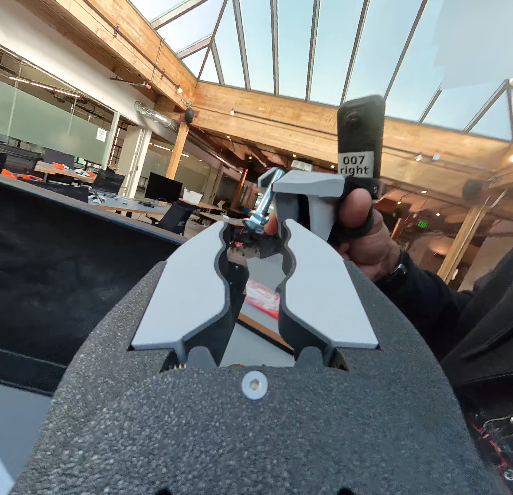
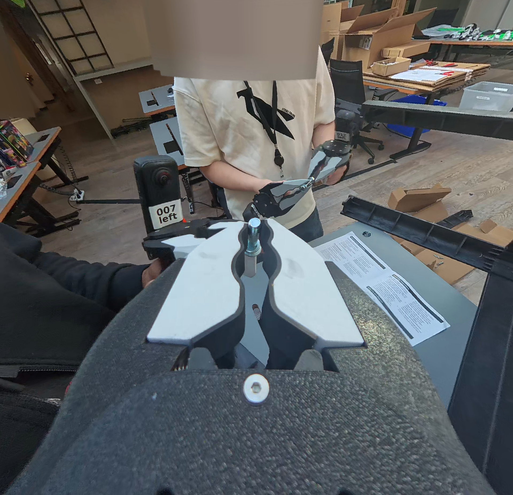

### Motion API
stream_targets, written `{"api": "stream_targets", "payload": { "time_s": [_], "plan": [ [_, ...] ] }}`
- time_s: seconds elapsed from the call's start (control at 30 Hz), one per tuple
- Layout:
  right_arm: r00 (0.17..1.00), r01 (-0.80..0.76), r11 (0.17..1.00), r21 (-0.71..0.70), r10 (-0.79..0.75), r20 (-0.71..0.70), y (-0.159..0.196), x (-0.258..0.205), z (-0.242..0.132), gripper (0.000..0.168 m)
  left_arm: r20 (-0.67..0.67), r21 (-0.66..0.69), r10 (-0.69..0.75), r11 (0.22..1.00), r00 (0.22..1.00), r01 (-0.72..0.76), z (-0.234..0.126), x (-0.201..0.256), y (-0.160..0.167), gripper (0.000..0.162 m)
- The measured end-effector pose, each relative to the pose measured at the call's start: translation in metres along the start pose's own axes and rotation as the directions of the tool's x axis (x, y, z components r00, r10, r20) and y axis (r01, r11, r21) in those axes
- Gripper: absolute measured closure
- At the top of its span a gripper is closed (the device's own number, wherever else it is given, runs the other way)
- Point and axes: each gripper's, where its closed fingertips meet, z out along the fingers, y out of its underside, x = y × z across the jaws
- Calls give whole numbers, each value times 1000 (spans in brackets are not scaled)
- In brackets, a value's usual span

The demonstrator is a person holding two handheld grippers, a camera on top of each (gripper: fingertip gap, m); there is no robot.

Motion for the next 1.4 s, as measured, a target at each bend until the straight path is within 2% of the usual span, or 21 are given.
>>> {"api": "stream_targets", "payload": {
  "time_s": [0.2,0.37,0.67,0.87,1.17,1.3,1.4],
  "plan": [
    [992,-105,991,81,98,81,-9,-5,1,161,-124,121,-103,986,987,118,-3,8,-16,126],
    [977,-180,979,99,166,135,-11,-7,3,161,-127,143,-121,980,984,139,0,4,-15,131],
    [964,-225,967,116,205,167,-14,-6,9,161,-159,168,-128,974,979,155,3,5,-20,139],
    [961,-234,963,130,209,181,-16,-6,12,161,-149,188,-129,970,980,156,4,3,-23,146],
    [967,-210,969,131,186,176,-16,-5,11,161,-148,208,-139,964,979,168,5,2,-26,146],
    [973,-185,977,102,167,161,-11,-5,12,151,-163,210,-146,961,976,179,6,5,-28,146],
    [973,-179,979,94,162,163,-9,-7,12,157,-167,205,-150,962,975,183,8,6,-27,146]
  ]
}}
